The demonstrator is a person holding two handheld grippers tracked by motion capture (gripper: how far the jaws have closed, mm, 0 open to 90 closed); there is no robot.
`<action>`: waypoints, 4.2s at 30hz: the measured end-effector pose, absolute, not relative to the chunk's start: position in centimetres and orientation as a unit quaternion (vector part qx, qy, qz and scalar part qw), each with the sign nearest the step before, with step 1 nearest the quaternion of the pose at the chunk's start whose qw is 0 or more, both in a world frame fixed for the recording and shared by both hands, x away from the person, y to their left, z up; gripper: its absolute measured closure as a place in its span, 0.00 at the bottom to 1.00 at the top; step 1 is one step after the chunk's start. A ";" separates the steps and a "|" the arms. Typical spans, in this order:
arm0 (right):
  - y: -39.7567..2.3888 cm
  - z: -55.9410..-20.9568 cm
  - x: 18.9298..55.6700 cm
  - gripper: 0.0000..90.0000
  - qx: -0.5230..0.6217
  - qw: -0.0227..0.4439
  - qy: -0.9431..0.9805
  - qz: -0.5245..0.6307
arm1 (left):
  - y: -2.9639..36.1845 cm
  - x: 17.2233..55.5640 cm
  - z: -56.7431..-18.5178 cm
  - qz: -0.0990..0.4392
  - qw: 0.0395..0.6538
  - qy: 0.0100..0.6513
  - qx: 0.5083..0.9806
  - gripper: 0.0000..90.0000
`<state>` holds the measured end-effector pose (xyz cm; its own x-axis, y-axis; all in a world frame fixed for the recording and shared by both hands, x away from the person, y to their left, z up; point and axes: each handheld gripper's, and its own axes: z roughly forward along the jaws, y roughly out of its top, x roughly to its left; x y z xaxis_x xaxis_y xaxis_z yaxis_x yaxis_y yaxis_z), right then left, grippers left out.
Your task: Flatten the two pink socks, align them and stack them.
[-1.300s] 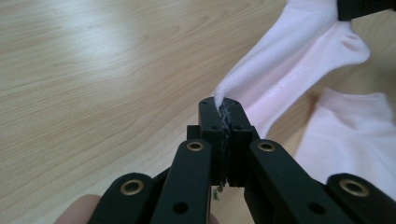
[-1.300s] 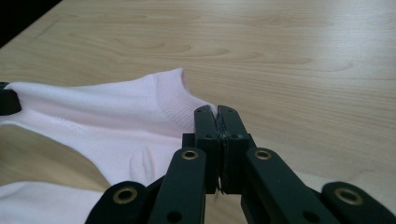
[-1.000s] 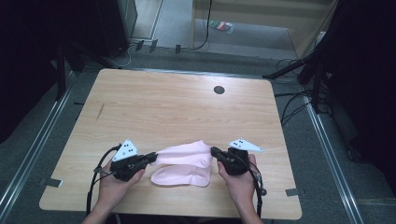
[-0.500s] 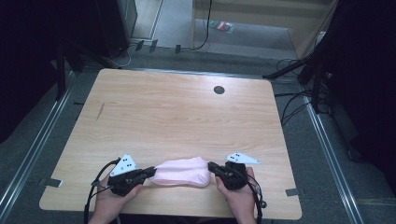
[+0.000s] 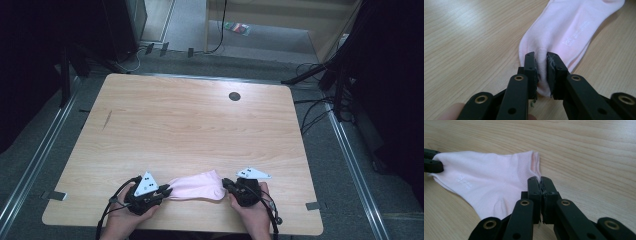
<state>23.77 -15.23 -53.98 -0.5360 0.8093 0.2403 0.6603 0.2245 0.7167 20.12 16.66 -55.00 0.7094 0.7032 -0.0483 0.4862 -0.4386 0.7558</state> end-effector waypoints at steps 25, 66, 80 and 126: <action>-14.4 -53.5 23.3 0.98 0.467 0.109 0.765 0.431 | 16.2 20.4 -54.5 0.153 0.417 0.365 0.818 0.95; -12.5 -55.3 23.3 0.97 0.453 0.112 0.775 0.426 | 16.2 21.6 -55.3 0.182 0.393 0.384 0.815 1.00; -13.4 -53.7 23.3 0.50 0.421 0.081 0.735 0.526 | 19.1 21.3 -54.1 0.124 0.525 0.392 0.745 0.56; -25.2 -53.3 24.9 0.00 0.535 0.226 0.680 0.447 | 31.0 21.9 -54.2 0.235 0.447 0.542 0.672 0.00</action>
<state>24.88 -25.22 -53.35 -0.3248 0.9302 0.1712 0.5253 0.0269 0.8505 21.94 31.01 -54.21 0.3022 0.9382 -0.1684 0.5172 -0.0129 0.8558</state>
